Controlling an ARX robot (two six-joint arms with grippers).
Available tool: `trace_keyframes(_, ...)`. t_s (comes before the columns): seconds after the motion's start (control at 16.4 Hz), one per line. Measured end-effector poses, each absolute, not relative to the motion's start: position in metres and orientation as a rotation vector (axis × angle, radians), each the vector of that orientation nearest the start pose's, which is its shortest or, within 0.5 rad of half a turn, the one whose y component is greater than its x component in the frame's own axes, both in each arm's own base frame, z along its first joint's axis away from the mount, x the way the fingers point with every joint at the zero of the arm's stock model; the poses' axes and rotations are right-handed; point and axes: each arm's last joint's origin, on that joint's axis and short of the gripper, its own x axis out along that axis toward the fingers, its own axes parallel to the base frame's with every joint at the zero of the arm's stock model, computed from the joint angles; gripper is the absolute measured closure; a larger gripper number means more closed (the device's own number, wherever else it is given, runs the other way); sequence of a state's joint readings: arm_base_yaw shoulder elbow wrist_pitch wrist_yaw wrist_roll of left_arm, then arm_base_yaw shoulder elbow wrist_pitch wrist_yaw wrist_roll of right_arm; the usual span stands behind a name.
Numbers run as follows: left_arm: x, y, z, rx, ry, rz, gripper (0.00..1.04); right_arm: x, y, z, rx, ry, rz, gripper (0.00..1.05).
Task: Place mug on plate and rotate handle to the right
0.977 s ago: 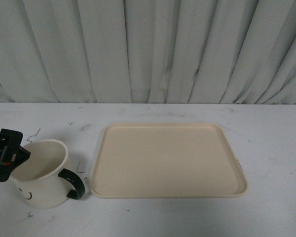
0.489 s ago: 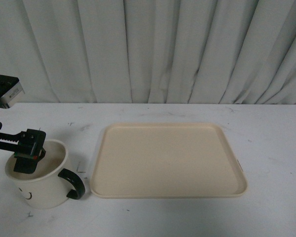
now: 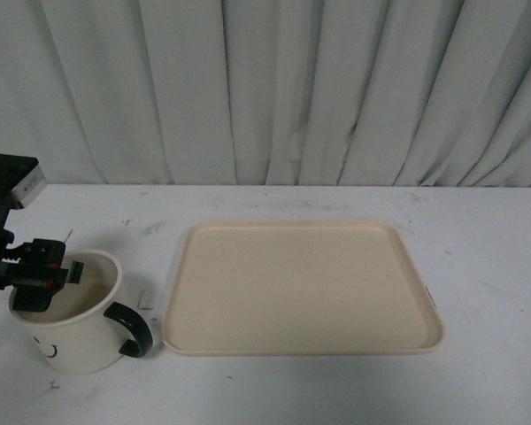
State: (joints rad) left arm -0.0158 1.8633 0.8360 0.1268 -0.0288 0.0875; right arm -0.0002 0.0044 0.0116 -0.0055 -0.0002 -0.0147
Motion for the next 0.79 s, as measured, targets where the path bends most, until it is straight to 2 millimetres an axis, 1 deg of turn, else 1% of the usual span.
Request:
trace_keyframes(0.12,0.335,-0.005,0.102,0.092,0.895,-0.025,0.73,0.097,0.0,0.167,-0.015,-0.002,0.0,0.06)
trace_keyframes(0.31,0.335,-0.005,0.103,0.069,0.886,-0.025,0.96,0.097,0.0,0.167,-0.015,-0.002,0.0,0.06)
trace_keyframes(0.37,0.335,-0.005,0.107,0.06,0.874,-0.03,1.0,0.097,0.0,0.167,-0.015,-0.002,0.0,0.06)
trace_keyframes(0.43,0.334,-0.005,0.112,0.069,0.865,-0.014,1.01,0.097,0.0,0.167,-0.015,-0.002,0.001,0.06)
trace_keyframes(0.49,0.329,-0.008,0.119,0.079,0.865,-0.016,1.01,0.097,0.0,0.167,-0.015,-0.002,0.0,0.06)
trace_keyframes(0.55,0.332,-0.068,0.17,0.145,0.713,-0.16,1.01,0.097,0.0,0.167,-0.015,-0.002,0.0,0.06)
trace_keyframes(0.61,0.332,-0.156,0.184,0.235,0.668,-0.352,1.01,0.097,0.0,0.167,-0.015,-0.002,0.0,0.06)
trace_keyframes(0.67,0.345,-0.187,0.161,0.291,0.723,-0.365,1.01,0.097,0.0,0.167,-0.015,-0.002,0.0,0.06)
trace_keyframes(0.73,0.351,-0.19,0.146,0.31,0.758,-0.345,1.01,0.097,0.0,0.167,-0.015,-0.002,0.0,0.06)
trace_keyframes(0.79,0.352,-0.191,0.143,0.315,0.767,-0.342,1.01,0.097,0.0,0.167,-0.015,-0.002,0.0,0.06)
